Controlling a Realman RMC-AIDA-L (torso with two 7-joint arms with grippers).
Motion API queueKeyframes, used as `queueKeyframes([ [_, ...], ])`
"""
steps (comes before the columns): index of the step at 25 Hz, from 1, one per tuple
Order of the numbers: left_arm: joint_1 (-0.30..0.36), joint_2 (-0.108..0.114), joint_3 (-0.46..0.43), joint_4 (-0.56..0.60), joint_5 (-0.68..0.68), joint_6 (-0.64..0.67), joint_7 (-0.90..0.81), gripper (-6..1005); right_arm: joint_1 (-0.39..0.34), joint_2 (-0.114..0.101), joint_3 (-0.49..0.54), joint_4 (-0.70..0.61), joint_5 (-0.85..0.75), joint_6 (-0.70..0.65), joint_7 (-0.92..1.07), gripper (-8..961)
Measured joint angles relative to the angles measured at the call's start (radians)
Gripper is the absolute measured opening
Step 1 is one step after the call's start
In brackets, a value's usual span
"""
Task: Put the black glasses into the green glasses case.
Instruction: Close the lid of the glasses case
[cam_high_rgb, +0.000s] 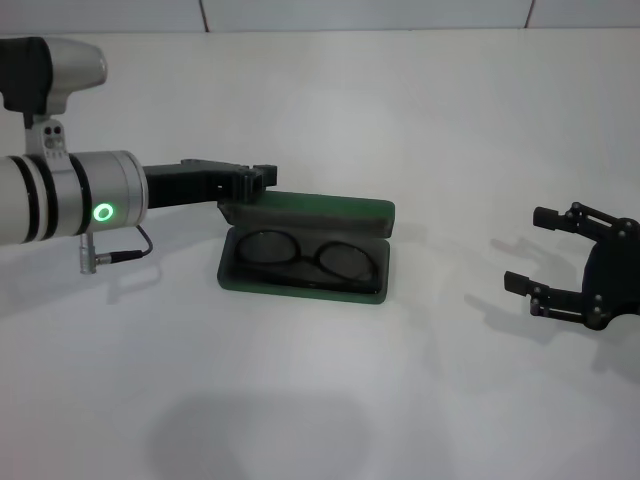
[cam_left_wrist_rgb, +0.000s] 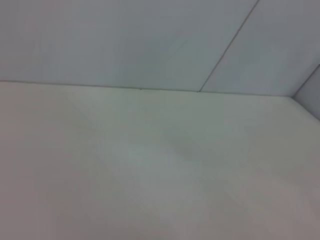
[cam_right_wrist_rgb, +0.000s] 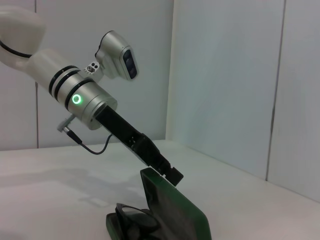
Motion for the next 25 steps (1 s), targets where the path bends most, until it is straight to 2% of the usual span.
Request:
queueKeyframes([
  [25,0.024,-0.003,0.011,-0.002,0.000,0.010,0.066,112,0.009,0.000,-0.002,0.000,0.000,0.012,0.000,816],
])
